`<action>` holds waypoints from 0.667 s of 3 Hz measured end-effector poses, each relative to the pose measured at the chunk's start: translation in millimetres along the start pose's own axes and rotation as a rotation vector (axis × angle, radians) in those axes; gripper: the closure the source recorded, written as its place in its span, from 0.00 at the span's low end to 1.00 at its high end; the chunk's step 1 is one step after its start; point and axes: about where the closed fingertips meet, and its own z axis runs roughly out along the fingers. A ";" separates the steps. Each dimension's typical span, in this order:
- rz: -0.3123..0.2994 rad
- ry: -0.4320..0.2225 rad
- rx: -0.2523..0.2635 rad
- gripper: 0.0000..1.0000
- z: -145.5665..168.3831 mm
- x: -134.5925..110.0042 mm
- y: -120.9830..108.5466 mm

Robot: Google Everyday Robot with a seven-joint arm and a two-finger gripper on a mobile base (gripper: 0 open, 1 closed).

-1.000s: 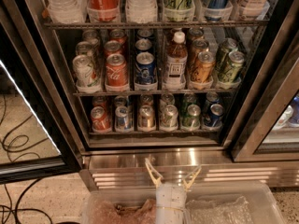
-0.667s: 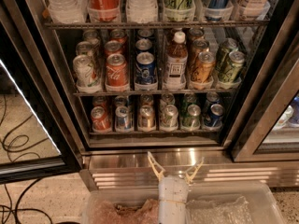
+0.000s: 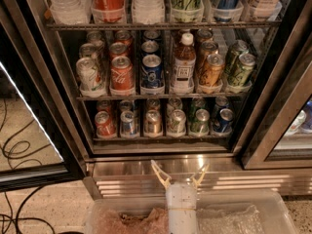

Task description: Pick 7up can from bottom shelf of fridge

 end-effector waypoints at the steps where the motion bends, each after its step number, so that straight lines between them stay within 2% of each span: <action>1: -0.035 -0.056 -0.147 0.00 31.0 9.3 22.2; 2: -0.036 -0.060 -0.144 0.00 32.5 9.0 21.7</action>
Offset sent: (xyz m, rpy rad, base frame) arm 0.0530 0.0227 -0.0179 -0.0693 -0.0506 0.1412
